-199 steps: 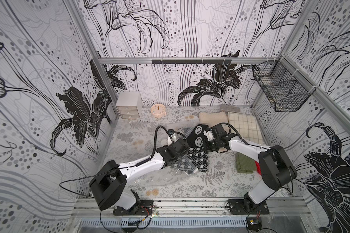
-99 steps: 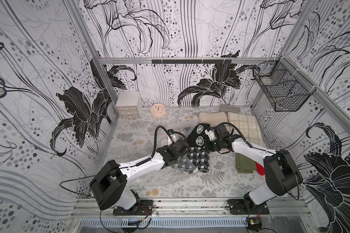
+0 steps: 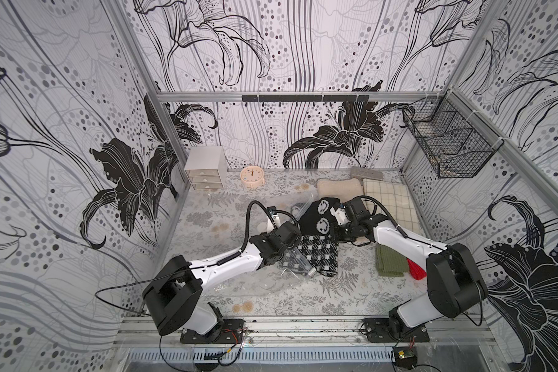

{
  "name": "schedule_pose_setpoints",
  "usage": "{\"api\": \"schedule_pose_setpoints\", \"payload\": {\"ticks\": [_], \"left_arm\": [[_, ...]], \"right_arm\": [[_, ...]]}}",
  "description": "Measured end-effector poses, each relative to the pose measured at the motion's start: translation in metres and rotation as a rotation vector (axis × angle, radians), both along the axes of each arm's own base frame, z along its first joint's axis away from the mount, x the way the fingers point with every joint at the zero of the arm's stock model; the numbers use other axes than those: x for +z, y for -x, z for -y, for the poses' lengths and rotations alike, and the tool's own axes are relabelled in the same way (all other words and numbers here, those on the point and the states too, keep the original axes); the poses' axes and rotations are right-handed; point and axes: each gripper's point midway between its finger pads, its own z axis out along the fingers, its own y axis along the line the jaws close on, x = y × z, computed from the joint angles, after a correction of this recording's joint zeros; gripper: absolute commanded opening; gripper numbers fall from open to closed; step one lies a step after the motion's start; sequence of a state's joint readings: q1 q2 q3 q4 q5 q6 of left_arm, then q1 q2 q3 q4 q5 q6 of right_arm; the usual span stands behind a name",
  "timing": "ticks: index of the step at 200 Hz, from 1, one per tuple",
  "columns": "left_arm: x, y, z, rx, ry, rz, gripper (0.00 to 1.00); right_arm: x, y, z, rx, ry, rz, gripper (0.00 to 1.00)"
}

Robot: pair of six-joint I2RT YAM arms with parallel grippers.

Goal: Take the scarf out of the vacuum bag
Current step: Take out the scarf from the vacuum bag.

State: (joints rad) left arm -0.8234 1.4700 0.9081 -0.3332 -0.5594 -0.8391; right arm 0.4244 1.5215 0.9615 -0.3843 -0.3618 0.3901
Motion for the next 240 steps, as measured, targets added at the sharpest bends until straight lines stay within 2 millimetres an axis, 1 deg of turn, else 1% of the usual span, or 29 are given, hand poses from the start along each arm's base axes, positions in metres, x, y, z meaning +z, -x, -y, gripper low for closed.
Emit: {"api": "schedule_pose_setpoints", "payload": {"ticks": [39,80,126,145,191,240], "left_arm": [[0.004,0.0,-0.002,0.006,0.001,0.011,0.0],[0.005,-0.001,-0.003,0.012,-0.004,0.016,0.0],[0.005,-0.001,-0.004,0.014,-0.005,0.017,0.0],[0.005,-0.001,-0.004,0.014,-0.006,0.017,0.0],[0.009,0.0,-0.006,0.019,-0.009,0.021,0.0],[0.016,-0.003,-0.005,0.022,0.002,0.031,0.0]], "right_arm": [[0.009,0.002,0.007,0.0,0.006,0.008,0.0],[0.008,0.003,0.019,-0.016,0.025,-0.007,0.0],[0.008,0.002,0.02,-0.018,0.018,-0.008,0.0],[0.006,0.002,0.019,-0.024,0.013,-0.004,0.0],[-0.007,0.006,0.024,-0.069,0.01,-0.018,0.0],[-0.005,0.007,0.031,-0.128,0.012,0.007,0.0]]}}
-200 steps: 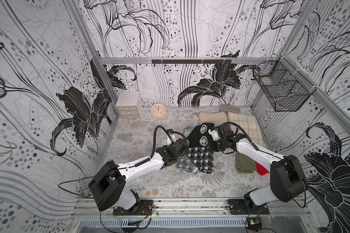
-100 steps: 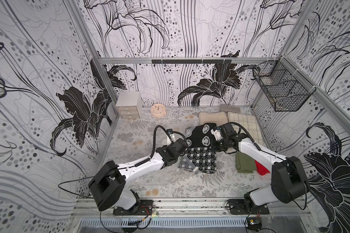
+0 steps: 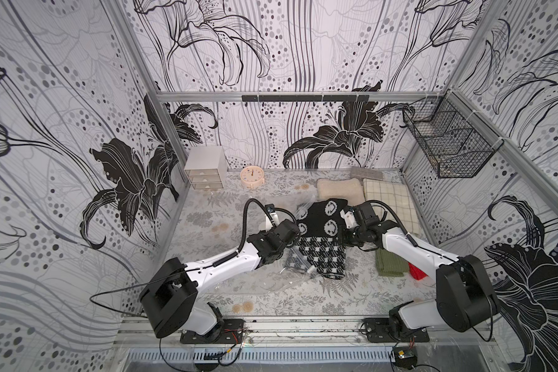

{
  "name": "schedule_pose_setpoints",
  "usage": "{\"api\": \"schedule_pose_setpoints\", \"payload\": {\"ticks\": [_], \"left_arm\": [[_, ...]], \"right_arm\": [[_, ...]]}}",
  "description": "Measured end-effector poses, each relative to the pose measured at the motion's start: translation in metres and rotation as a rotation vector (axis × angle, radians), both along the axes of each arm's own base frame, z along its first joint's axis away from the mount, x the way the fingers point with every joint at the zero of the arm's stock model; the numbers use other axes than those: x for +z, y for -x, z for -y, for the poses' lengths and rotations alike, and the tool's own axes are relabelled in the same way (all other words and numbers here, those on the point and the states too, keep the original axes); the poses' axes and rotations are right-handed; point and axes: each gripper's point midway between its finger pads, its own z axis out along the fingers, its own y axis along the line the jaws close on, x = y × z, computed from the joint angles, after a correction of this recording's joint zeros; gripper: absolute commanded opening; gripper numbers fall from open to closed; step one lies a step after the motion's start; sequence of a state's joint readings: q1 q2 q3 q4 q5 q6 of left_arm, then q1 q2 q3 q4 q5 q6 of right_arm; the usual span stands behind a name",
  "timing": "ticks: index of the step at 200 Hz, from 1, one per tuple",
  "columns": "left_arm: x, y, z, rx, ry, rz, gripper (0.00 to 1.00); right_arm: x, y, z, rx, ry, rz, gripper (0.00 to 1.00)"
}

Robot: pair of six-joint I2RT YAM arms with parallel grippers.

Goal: Take the scarf out of the vacuum bag
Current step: Take out the scarf from the vacuum bag.

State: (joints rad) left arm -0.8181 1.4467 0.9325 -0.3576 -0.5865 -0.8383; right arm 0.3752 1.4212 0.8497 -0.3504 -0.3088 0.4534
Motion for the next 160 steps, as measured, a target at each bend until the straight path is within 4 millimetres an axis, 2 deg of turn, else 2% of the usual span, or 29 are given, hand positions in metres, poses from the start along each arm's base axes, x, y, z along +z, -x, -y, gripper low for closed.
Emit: {"api": "schedule_pose_setpoints", "payload": {"ticks": [51,115,160], "left_arm": [[0.002,-0.001,0.001,-0.001,0.004,0.003,0.0],[0.002,-0.001,0.001,0.0,0.004,0.004,0.0],[0.002,-0.001,0.001,0.0,0.004,0.004,0.0]], "right_arm": [[-0.004,0.001,0.012,-0.064,0.034,0.009,0.0],[-0.002,-0.002,0.013,-0.088,0.027,0.018,0.0],[0.009,-0.002,0.012,-0.07,0.033,0.036,0.0]]}}
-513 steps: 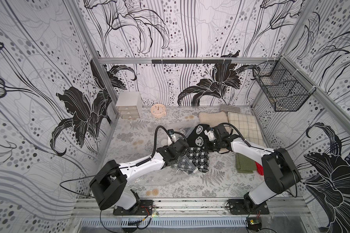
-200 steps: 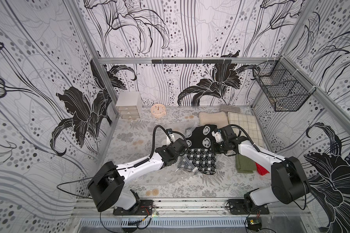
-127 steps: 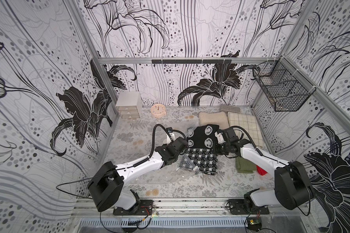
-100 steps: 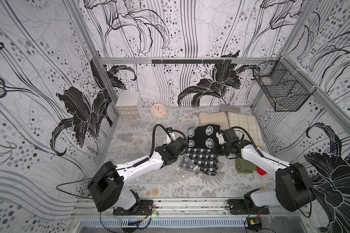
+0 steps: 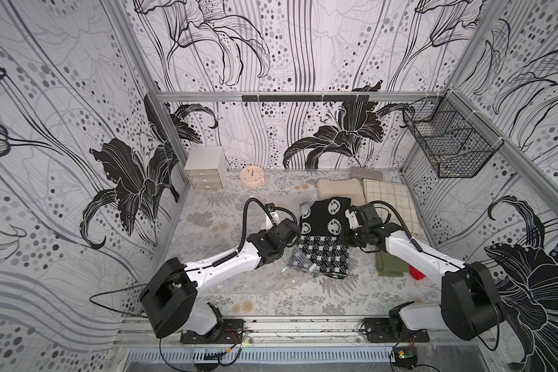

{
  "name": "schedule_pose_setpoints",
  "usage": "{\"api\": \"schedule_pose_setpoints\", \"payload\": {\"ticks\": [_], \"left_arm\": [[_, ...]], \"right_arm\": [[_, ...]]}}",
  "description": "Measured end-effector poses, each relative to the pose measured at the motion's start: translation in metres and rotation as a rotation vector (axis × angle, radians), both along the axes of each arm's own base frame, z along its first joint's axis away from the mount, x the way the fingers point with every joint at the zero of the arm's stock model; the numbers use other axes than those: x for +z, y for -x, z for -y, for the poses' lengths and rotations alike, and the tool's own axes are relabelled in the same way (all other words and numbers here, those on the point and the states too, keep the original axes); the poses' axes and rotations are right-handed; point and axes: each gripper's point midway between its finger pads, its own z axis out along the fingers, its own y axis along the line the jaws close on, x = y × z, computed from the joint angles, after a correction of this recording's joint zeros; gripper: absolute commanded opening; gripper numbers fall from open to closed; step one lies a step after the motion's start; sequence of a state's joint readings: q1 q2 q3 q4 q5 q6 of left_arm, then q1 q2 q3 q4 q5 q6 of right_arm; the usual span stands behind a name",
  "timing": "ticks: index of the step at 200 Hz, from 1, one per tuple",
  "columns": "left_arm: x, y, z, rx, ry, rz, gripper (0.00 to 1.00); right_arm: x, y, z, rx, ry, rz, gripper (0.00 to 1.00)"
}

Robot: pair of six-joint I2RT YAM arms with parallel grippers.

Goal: Take the scarf out of the vacuum bag
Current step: Take out the scarf from the vacuum bag.

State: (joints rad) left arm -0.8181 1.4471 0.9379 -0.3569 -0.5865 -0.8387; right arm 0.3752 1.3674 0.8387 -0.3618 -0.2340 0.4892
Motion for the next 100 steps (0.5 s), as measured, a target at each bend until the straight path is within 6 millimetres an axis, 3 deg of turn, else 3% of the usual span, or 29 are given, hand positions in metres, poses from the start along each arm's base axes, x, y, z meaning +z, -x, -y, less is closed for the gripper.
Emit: {"api": "schedule_pose_setpoints", "payload": {"ticks": [24,100], "left_arm": [[0.0002,-0.0001,0.0001,0.0,0.001,0.001,0.0],[0.0007,-0.0005,-0.0011,0.005,-0.004,0.005,0.0]], "right_arm": [[0.007,-0.0028,-0.001,0.007,-0.001,0.017,0.0],[0.0038,-0.0004,0.0034,-0.001,0.021,0.003,0.0]]}}
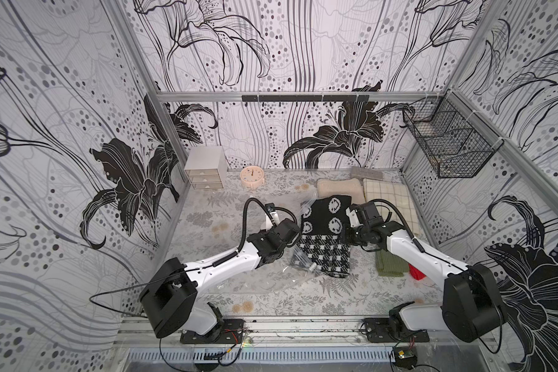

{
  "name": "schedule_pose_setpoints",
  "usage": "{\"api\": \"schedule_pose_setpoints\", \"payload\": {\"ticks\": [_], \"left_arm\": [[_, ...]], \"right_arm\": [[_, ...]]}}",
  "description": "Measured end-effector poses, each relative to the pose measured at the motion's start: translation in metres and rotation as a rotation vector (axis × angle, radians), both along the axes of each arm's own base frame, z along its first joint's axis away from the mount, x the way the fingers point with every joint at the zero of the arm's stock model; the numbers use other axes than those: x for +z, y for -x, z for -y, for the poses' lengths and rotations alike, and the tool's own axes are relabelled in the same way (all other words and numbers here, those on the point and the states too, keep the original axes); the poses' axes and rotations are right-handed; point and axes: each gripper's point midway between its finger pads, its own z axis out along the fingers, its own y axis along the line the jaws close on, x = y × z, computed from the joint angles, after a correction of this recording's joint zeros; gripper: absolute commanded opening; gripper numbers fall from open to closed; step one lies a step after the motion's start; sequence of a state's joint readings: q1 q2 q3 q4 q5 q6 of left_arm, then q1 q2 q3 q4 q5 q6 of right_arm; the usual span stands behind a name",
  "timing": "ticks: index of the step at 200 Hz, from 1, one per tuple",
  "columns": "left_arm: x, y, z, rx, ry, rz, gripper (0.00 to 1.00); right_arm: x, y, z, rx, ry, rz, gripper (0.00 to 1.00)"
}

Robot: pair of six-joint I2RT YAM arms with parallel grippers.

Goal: Take the scarf out of the vacuum bag
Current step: Take out the scarf from the vacuum bag.

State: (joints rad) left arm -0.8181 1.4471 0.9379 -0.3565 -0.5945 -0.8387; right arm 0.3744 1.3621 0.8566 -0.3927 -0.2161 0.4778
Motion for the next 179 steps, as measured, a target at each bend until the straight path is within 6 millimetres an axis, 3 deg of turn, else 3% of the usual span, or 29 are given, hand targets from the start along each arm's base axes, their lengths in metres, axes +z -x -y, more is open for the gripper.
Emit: {"api": "schedule_pose_setpoints", "payload": {"ticks": [102,179], "left_arm": [[0.0,0.0,-0.001,0.005,-0.006,0.002,0.0],[0.005,-0.002,0.001,0.005,0.002,0.011,0.0]], "right_arm": [[0.015,0.001,-0.007,0.053,-0.14,-0.032,0.0],[0.013,-0.004,0.012,0.004,-0.185,-0.053,0.0]]}}
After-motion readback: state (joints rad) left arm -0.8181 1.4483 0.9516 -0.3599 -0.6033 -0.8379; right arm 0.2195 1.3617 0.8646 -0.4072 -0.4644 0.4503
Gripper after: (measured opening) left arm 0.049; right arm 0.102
